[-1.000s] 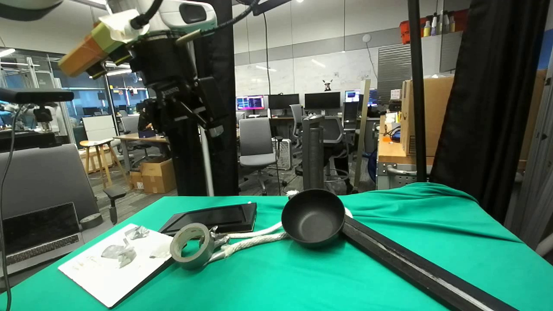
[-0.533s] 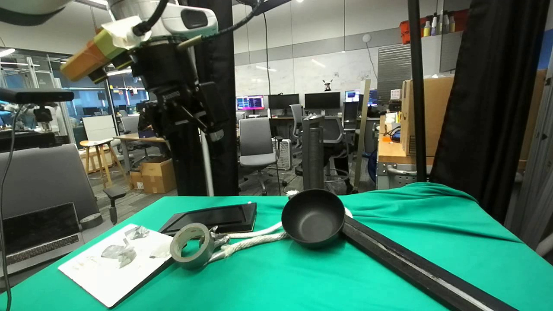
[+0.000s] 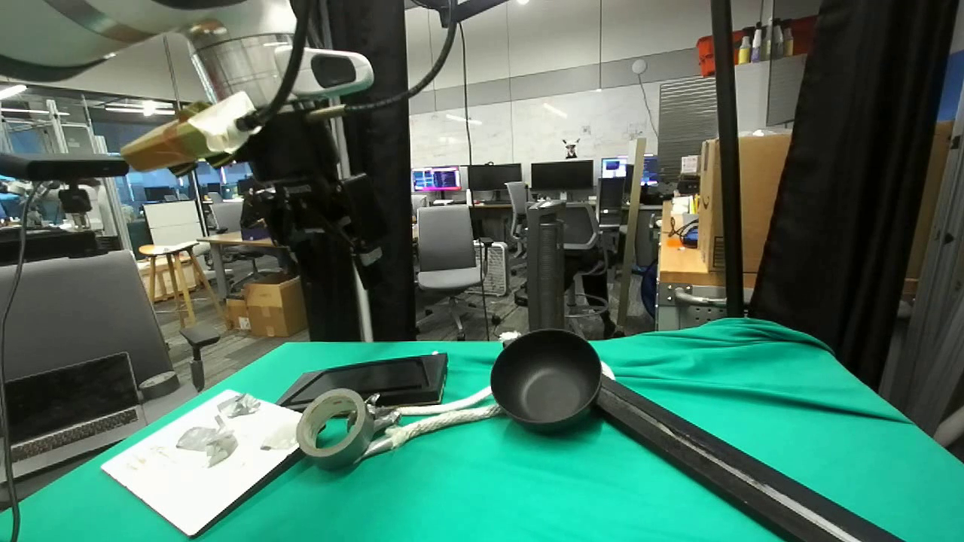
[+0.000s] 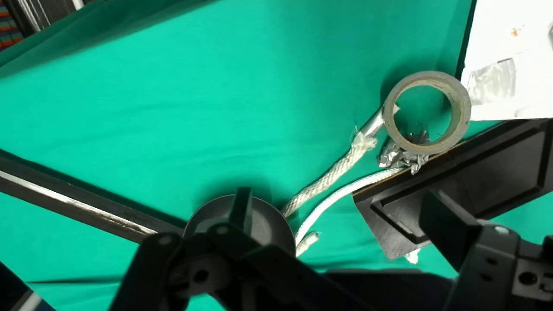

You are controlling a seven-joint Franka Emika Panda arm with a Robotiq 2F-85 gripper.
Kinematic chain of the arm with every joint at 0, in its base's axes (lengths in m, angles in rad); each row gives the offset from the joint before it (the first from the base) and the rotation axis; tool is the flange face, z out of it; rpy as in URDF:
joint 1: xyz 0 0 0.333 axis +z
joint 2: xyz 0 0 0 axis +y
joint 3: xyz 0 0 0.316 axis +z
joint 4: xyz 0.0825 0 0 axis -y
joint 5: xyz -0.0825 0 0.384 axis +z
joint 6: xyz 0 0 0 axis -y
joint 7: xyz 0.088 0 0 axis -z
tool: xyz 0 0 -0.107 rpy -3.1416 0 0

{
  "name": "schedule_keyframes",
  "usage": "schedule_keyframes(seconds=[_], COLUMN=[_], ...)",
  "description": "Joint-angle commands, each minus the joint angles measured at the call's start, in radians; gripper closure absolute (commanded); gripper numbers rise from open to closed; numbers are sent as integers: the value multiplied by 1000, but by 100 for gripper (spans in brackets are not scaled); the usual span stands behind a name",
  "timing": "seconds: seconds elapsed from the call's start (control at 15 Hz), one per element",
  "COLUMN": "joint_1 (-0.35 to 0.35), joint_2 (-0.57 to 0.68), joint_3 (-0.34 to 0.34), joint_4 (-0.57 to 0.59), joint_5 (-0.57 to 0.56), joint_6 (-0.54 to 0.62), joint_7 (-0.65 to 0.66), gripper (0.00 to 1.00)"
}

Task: Put the grey masking tape inside the black bowl

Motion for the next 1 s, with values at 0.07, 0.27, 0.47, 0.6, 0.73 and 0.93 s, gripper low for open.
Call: schedule_keyframes(seconds=[0.07, 0.27, 0.47, 0.6, 0.73, 0.93], joint_1=[-25, -28, -1, 32, 70, 122], joint_2=[22, 68, 143, 207, 264, 339], joint_3=[4, 17, 38, 53, 76, 98], joint_4=[-55, -85, -80, -65, -66, -81], joint_5=[20, 61, 148, 228, 287, 314], joint_6=[167, 220, 251, 280, 356, 522], joint_7=[99, 196, 285, 347, 387, 379], gripper=[0, 0, 0, 0, 0, 0])
